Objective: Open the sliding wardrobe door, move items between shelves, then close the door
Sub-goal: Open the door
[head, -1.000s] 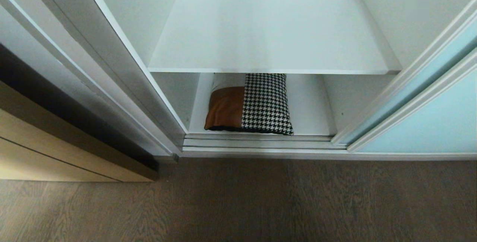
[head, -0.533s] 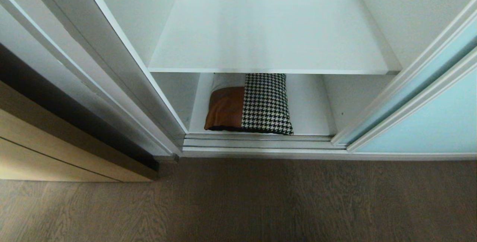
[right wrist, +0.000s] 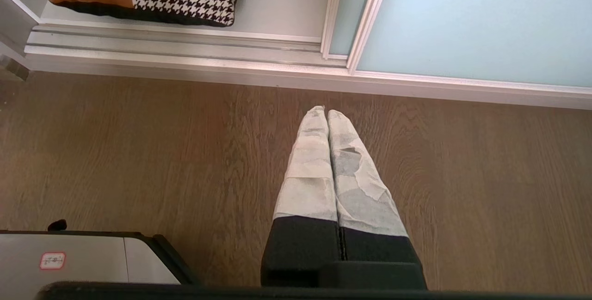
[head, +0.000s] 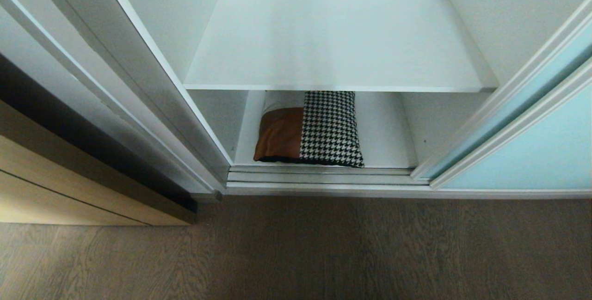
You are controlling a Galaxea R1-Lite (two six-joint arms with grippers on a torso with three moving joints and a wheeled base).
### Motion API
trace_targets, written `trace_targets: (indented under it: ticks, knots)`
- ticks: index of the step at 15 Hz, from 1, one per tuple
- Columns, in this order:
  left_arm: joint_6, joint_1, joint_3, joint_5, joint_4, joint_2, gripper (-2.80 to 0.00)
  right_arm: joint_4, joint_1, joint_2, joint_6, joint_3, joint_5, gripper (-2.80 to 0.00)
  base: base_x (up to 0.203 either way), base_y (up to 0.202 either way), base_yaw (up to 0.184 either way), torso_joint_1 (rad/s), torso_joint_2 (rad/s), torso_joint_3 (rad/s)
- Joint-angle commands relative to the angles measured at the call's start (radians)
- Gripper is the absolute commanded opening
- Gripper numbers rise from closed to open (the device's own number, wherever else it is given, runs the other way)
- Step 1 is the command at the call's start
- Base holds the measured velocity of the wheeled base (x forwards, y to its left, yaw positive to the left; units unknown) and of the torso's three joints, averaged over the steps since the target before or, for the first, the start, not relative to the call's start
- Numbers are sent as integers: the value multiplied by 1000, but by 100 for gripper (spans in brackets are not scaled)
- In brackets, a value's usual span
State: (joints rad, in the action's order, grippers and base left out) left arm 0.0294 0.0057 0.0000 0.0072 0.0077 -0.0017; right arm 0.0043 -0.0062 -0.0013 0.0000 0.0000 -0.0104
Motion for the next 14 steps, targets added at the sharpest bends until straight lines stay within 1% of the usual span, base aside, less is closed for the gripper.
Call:
trace_targets:
  ticks: [1, 14]
  knots:
    - [0, 0, 2, 0, 0, 3, -280, 0, 0, 1, 0, 0, 0, -280, 0, 0, 0, 0, 0, 0]
    - [-5, 0, 2, 2, -2, 3, -280, 0, 0, 1, 0, 0, 0, -280, 0, 0, 0, 0, 0, 0]
